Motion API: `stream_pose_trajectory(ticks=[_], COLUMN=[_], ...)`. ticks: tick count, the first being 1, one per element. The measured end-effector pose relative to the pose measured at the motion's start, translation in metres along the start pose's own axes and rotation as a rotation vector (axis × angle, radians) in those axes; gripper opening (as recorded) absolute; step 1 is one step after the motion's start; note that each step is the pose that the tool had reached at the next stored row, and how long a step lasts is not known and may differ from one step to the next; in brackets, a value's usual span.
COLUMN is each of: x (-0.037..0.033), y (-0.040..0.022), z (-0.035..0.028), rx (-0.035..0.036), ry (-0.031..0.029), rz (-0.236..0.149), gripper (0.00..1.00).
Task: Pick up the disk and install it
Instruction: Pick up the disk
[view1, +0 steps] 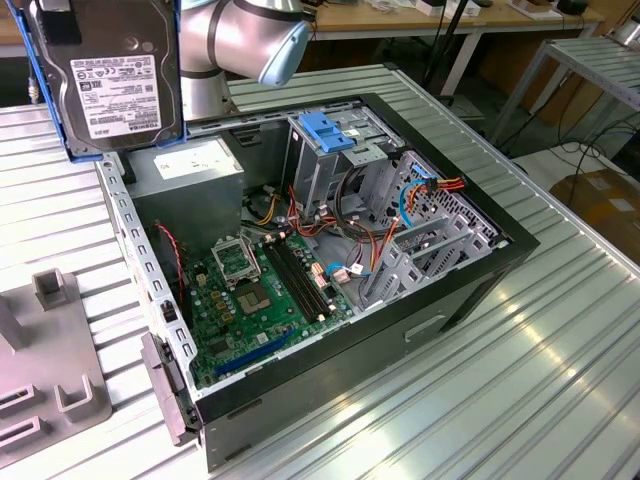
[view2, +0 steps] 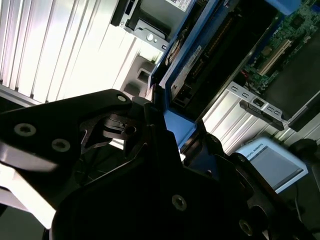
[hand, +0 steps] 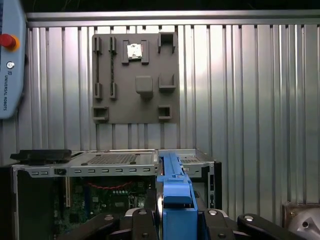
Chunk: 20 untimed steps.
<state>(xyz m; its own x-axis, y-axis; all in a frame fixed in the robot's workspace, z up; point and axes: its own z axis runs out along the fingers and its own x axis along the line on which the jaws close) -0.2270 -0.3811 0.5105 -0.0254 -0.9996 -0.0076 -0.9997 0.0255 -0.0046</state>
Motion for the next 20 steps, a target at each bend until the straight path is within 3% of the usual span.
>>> stream_pose_trajectory(ticks=[3, 13, 20], x=[0.0008, 0.0004, 0.0033], y=[-0.0050, -0.0388, -0.0551], z=[0.0002, 0.0010, 0.0016], rx=[0.0000, 0.0000, 0.0000], ry=[0.0001, 0.0000, 0.0001], rz=[0.000, 0.000, 0.000], gripper=[0.37, 0.37, 0.37])
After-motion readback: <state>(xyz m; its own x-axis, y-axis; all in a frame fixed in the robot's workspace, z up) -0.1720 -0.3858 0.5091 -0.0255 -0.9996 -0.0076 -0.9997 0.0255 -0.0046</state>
